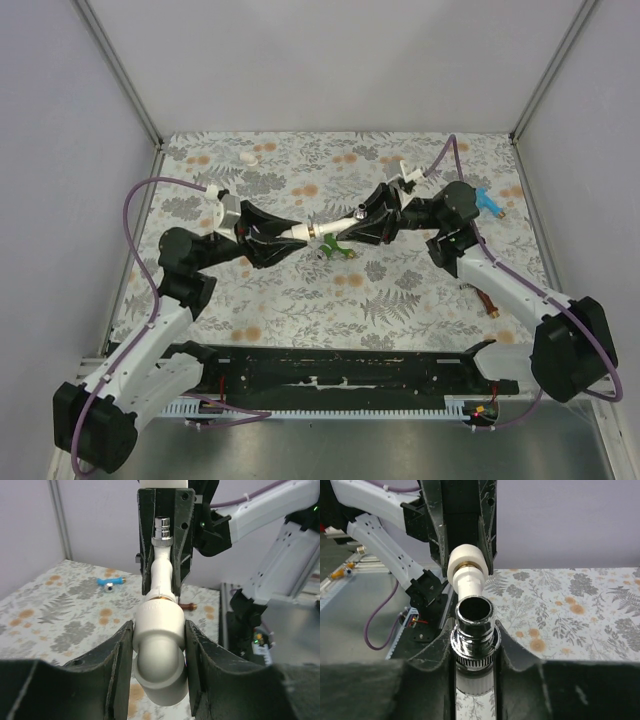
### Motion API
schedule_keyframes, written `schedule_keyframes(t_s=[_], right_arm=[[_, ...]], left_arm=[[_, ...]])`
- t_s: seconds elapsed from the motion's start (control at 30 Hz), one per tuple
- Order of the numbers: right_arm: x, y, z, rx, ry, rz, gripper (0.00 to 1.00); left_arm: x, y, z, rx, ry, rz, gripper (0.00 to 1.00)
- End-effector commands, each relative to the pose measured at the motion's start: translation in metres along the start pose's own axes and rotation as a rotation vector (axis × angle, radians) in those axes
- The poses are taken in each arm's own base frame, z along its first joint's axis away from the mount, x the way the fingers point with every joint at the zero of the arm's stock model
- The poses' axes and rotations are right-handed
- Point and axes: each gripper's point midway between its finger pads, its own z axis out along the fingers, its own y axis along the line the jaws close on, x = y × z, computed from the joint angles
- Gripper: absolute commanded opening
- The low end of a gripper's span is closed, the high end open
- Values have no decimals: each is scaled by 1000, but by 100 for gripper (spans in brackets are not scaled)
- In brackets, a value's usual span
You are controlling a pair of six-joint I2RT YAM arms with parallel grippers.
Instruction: Install the water faucets
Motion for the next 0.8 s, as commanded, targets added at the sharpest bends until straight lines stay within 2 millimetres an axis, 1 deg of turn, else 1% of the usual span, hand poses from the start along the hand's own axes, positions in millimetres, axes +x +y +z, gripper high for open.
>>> schedule_keyframes(t_s=[0.0, 0.03, 0.07, 0.2, 0.23, 0.27, 0.33, 0.37, 0.43, 0.5, 0.53, 0.57, 0.6, 0.63, 0.77], right_arm=[[-30, -3, 11, -7, -97, 188, 5], [-28, -6, 13, -2, -102, 245, 0], [-27, -9, 14, 17, -113, 347, 0], [-14, -23, 16, 76, -131, 604, 0], [-13, -23, 17, 77, -132, 629, 4], [-11, -24, 17, 81, -129, 653, 15], [-9, -24, 16, 99, -122, 680, 38], [-8, -25, 15, 112, -123, 678, 51], [-5, -26, 14, 131, -122, 667, 66], [-1, -25, 12, 141, -116, 658, 74], [0, -25, 12, 141, -117, 657, 75], [3, -24, 11, 141, -116, 660, 80], [4, -22, 12, 134, -116, 653, 86], [7, -21, 12, 133, -115, 648, 98], [22, -19, 16, 125, -115, 639, 98]], left_arm=[[-21, -4, 1, 21, -15, 252, 2], [-19, -3, 0, 19, 0, 295, 2], [-20, -3, -1, 10, 9, 337, 2], [-16, 5, -10, -48, 121, 488, 2], [-14, 8, -13, -69, 150, 500, 2], [-15, 11, -15, -90, 160, 524, 2], [-11, 16, -18, -126, 173, 530, 2], [-11, 20, -19, -153, 168, 530, 2], [-11, 24, -20, -187, 140, 506, 2], [-11, 26, -21, -212, 105, 488, 2], [-12, 27, -20, -222, 88, 480, 2], [-12, 27, -21, -224, 76, 471, 2], [-12, 26, -20, -225, 64, 464, 2], [-13, 26, -20, -228, 52, 449, 2], [-21, 22, -18, -222, -9, 424, 2]])
